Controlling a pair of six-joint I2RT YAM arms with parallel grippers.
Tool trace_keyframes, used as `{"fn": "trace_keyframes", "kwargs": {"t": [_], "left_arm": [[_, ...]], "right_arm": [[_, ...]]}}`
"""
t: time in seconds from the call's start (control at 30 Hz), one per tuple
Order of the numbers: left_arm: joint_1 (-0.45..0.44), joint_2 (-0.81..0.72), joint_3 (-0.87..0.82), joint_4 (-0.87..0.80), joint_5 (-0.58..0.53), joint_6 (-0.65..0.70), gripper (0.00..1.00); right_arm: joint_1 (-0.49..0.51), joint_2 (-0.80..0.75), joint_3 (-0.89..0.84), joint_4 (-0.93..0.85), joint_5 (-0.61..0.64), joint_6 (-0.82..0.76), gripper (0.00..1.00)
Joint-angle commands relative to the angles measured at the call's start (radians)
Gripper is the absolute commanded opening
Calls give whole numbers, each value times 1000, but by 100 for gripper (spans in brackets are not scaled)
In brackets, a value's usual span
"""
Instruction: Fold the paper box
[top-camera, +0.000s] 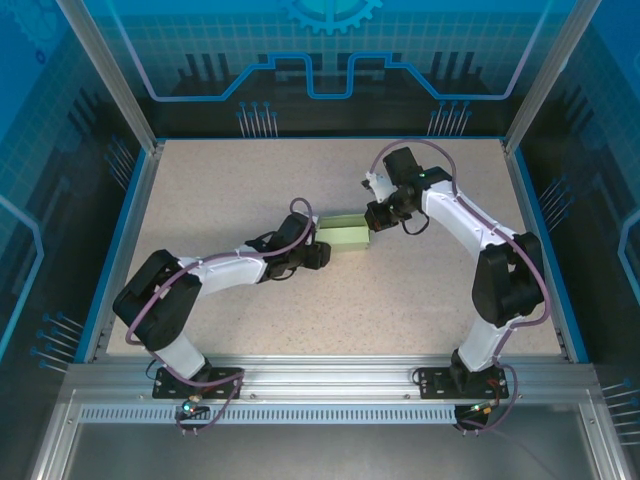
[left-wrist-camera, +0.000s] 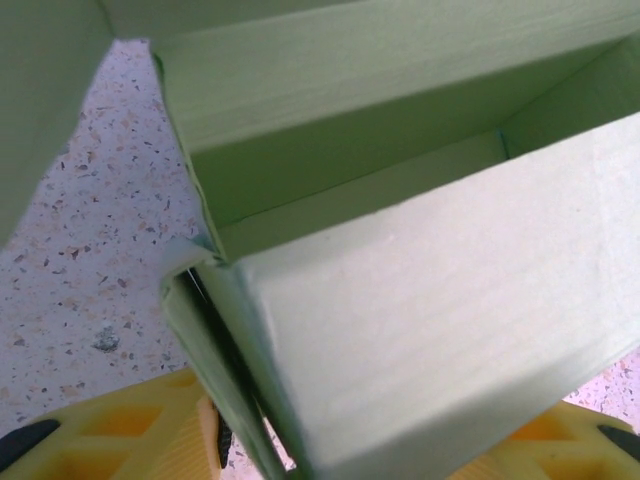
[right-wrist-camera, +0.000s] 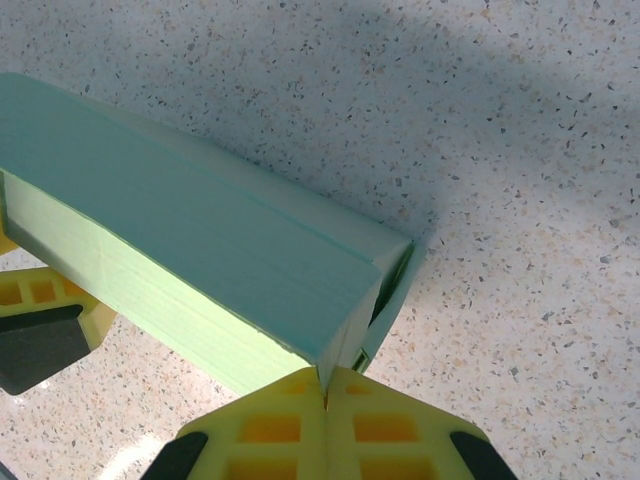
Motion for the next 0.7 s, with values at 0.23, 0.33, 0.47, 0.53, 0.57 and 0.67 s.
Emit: {"fn": "trace_keyframes", "kwargs": {"t": [0.23, 0.33, 0.47, 0.53, 0.57, 0.67], "left_arm": [[36, -39, 28, 24, 63, -42, 52], [37, -40, 29, 22, 67, -38, 52], [38, -39, 32, 21, 78, -11, 53], [38, -38, 30, 25, 83, 4, 54], [38, -37, 30, 26, 90, 13, 54], [37, -29, 27, 30, 109, 24, 55]], "right_arm": [[15, -14, -63, -48, -3, -3, 0], [14, -1, -55, -36, -42, 9, 0], [-2, 48, 8, -51, -77, 48, 0], [-16, 74, 47, -61, -76, 55, 0], [-18, 81, 63, -65, -76, 50, 0], [-25, 95, 108, -79, -73, 30, 0]]}}
